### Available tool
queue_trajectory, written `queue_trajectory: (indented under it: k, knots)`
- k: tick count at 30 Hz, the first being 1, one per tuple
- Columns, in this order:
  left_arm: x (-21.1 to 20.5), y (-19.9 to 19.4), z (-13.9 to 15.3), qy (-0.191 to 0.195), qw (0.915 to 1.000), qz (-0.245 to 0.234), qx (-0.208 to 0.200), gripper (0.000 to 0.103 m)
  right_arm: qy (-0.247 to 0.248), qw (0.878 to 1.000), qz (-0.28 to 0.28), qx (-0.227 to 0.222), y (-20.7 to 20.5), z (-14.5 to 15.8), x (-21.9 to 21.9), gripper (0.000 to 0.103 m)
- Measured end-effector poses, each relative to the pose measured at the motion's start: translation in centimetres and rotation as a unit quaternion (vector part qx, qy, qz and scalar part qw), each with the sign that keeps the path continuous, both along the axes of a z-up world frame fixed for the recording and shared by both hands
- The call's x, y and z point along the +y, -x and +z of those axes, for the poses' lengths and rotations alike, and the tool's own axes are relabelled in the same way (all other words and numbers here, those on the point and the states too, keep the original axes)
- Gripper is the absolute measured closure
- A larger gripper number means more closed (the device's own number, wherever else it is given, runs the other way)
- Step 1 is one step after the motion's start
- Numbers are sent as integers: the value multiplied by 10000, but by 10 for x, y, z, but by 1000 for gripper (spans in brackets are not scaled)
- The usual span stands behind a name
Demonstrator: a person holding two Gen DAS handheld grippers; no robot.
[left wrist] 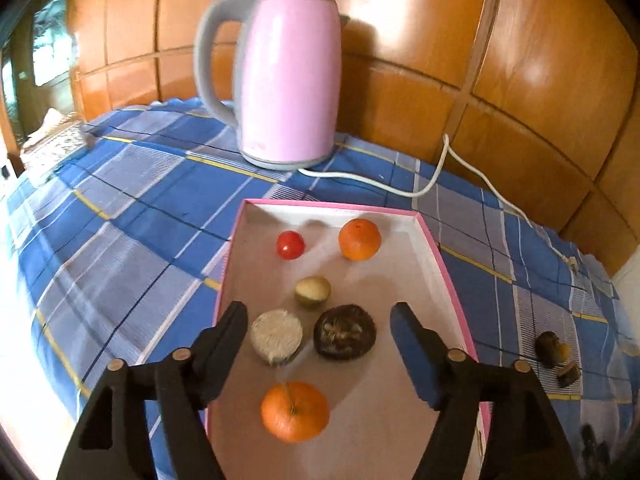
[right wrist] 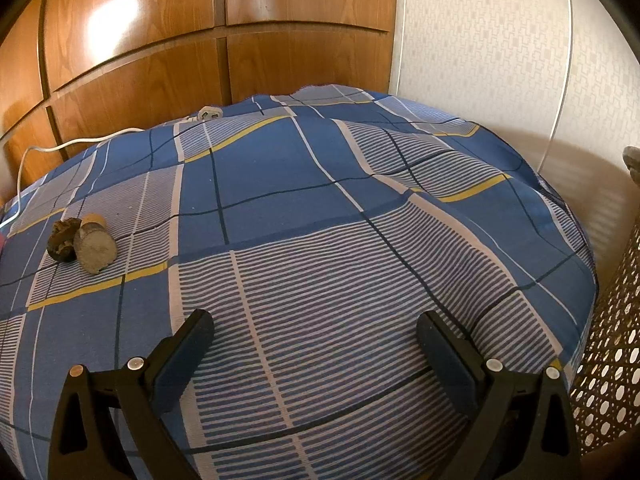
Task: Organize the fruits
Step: 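Withdraw the open left tool from the tray and hold it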
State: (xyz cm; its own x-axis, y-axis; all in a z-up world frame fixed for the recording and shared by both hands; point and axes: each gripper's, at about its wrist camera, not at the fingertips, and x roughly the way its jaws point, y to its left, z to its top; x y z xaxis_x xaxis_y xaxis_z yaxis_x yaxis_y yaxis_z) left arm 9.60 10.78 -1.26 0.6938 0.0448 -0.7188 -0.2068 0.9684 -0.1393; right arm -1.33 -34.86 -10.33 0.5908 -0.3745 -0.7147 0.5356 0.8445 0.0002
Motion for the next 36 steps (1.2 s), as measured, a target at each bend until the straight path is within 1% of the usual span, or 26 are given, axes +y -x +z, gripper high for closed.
queue_trajectory:
  k: [3, 5, 7, 12, 14, 23, 36]
  knots:
    - [0, 17, 3, -26, 9998, 181, -80, 23, -1, 10000, 1, -3, 0, 0, 0, 0]
    - [0, 28, 2, -59, 9994, 311, -121, 17, -1, 10000, -2, -1, 0, 0, 0, 0]
    - [0, 38, 0, -65, 9991, 396, -136, 13, -1, 10000, -2, -1, 0, 0, 0, 0]
    - [1, 57, -11, 10, 9986, 522, -1, 12, -1, 10000, -3, 0, 0, 0, 0, 0]
    - [2, 65, -14, 14, 9984, 559, 12, 8, 4, 10000, -5, 3, 0, 1, 1, 0]
    - [1, 86, -25, -4, 9986, 529, 62, 8, 13, 10000, -13, 19, 0, 1, 1, 0]
    - [-4, 91, -32, 7, 9993, 350, 87, 8, 3, 9999, -58, 126, -2, 1, 1, 0]
